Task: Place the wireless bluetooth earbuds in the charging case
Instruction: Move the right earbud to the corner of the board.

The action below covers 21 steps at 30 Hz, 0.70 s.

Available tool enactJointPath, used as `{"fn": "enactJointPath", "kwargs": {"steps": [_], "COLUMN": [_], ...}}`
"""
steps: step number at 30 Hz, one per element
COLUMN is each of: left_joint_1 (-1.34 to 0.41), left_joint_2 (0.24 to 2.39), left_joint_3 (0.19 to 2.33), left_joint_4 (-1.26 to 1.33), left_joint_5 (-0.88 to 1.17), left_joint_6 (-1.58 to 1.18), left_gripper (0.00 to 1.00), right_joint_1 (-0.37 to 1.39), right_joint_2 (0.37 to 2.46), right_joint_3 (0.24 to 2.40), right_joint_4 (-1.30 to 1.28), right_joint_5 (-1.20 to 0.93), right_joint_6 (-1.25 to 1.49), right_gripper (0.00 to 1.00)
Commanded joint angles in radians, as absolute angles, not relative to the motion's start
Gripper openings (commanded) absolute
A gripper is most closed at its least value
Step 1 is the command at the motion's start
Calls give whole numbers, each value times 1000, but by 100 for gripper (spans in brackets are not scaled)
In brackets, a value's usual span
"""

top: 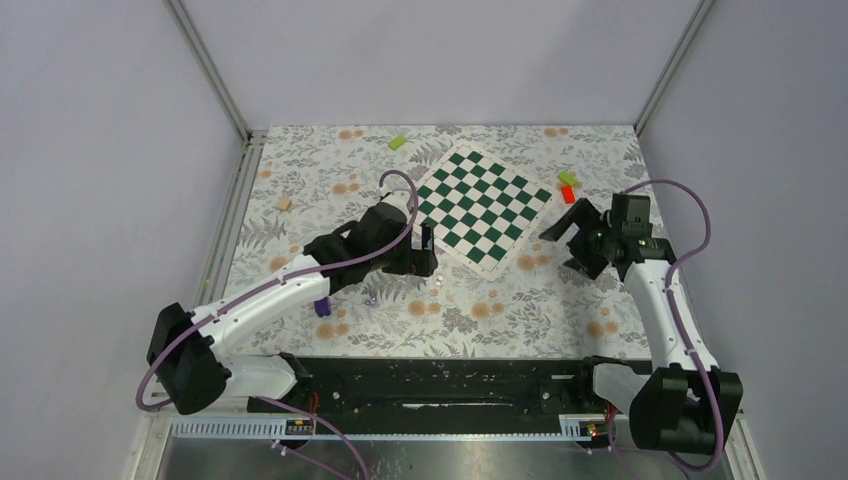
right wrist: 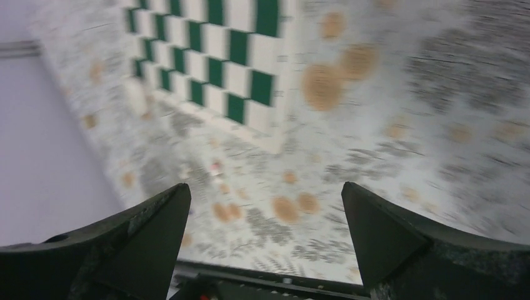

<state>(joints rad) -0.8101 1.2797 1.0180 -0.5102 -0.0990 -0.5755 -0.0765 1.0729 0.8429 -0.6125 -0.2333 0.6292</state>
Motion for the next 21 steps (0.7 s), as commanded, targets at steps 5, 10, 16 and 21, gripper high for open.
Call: {"fn": "enactJointPath", "kwargs": {"steps": [5, 10, 16, 21], "left_joint_1": [-793, -736, -685, -685], "left_joint_2": [1046, 953, 993, 1085], "left_joint_3": [944, 930, 990, 1021], "left_joint_4": [-260, -289, -367, -367], "left_joint_5": [-206, -249, -106, 55], "left_joint_6": [-641, -726, -696, -691], "left_gripper": [99, 99, 99, 99], "right_joint_1": [-77, -76, -58, -93], "right_joint_2": [1113, 1095, 1065, 1140], "right_joint_3": [938, 926, 977, 988], "right_joint_4": [-411, -447, -648, -721], "right_joint_5": [-619, -491, 34, 475], "right_joint_6": [667, 650, 546, 556], "right_gripper": [99, 98, 97, 100]}}
